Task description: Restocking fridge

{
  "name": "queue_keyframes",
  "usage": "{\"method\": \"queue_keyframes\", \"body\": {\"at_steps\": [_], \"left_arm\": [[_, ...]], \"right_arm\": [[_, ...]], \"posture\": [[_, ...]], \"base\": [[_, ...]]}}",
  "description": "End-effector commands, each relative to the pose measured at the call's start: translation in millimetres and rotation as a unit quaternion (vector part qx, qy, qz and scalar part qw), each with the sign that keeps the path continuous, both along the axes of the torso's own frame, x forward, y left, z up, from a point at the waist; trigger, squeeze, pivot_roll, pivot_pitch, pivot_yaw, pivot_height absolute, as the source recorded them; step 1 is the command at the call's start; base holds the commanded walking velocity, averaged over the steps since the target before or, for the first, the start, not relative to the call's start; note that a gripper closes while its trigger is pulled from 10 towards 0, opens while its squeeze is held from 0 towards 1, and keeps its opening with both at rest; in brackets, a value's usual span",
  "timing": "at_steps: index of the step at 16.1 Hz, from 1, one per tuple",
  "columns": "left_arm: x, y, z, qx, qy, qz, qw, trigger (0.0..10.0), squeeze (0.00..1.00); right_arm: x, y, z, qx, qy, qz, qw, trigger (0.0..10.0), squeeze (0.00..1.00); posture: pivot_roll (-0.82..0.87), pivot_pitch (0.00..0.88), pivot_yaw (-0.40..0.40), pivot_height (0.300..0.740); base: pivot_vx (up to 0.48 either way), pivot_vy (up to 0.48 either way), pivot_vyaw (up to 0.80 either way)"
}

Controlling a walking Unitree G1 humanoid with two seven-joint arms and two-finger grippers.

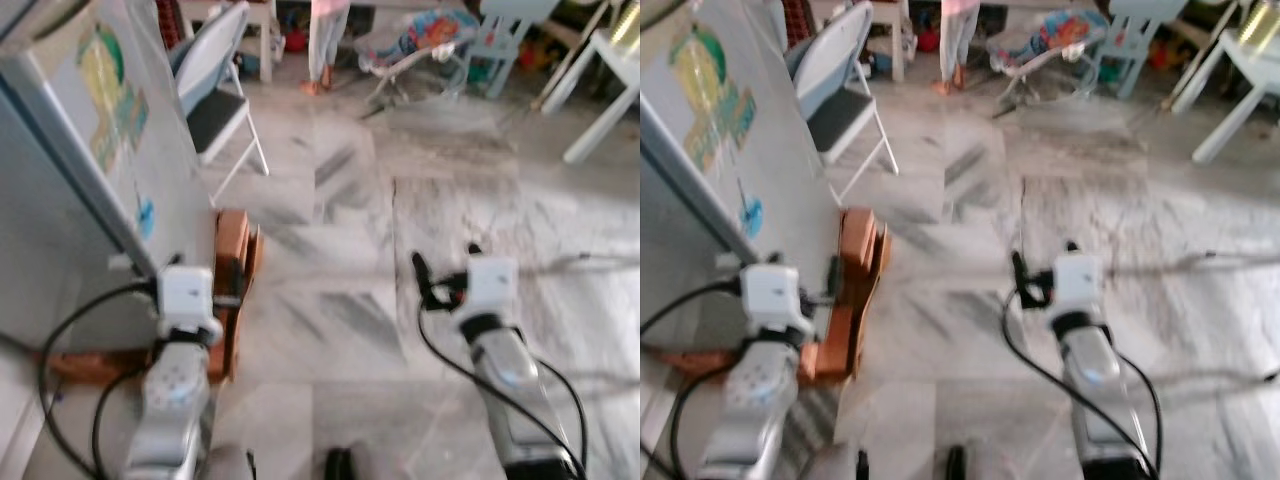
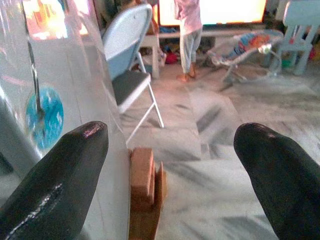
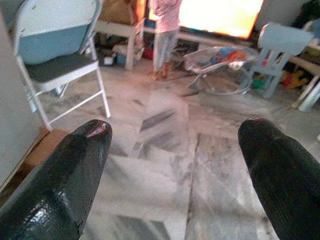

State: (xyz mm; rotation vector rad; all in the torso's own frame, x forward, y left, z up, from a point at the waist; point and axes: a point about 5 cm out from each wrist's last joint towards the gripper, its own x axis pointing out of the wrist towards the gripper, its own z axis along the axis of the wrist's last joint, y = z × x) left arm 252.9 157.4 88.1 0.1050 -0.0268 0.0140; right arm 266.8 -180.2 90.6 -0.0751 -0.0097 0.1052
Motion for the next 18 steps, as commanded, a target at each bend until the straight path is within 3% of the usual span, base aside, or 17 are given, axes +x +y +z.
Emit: {"method": "queue_keyframes", "body": {"at_steps": [1, 2, 7, 8, 11, 13, 18], "left_arm": [[0.0, 13.8, -2, 0.01, 0.004, 0.026, 1.0, 10.0, 0.0], [3.8, 22.5, -5, 0.011, 0.007, 0.052, 0.999, 10.0, 0.0], [22.1, 37.4, 0, 0.025, -0.009, 0.077, 0.997, 10.0, 0.0], [33.0, 38.6, 7, 0.022, -0.019, 0.074, 0.997, 10.0, 0.0], [43.5, 35.9, 10, 0.025, -0.028, 0.055, 0.998, 10.0, 0.0], [47.3, 34.8, 11, 0.023, -0.029, 0.052, 0.998, 10.0, 0.0], [54.9, 27.4, 5, 0.02, -0.022, 0.042, 0.999, 10.0, 0.0]], "right_arm": [[-1.4, 4.8, 2, 0.008, -0.003, 0.006, 1.0, 10.0, 0.0], [-4.9, 9.7, -3, 0.014, 0.003, 0.007, 1.0, 10.0, 0.0], [-11.4, 16.6, -9, 0.021, 0.01, 0.013, 1.0, 10.0, 0.0], [-9.0, 15.6, -7, 0.023, 0.009, 0.008, 1.0, 10.0, 0.0], [-3.2, 13.1, -3, 0.02, 0.001, 0.011, 1.0, 10.0, 0.0], [-2.3, 11.1, 0, 0.005, -0.007, 0.008, 1.0, 10.0, 0.0], [-4.2, 11.5, -2, 0.022, -0.001, 0.003, 1.0, 10.0, 0.0]], "posture": [[0.11, 0.118, -0.094, 0.74], [0.09, 0.11, -0.102, 0.74], [0.09, 0.118, -0.112, 0.74], [0.09, 0.118, -0.112, 0.74], [0.09, 0.116, -0.109, 0.74], [0.08, 0.118, -0.107, 0.74], [0.07, 0.129, -0.103, 0.74]], "base": [[0.247, 0.0, 0.0], [0.0, 0.0, 0.0], [0.0, 0.0, 0.48], [0.0, 0.0, 0.0], [0.0, 0.0, 0.0], [0.0, 0.0, 0.67], [0.0, 0.0, 0.54]]}}
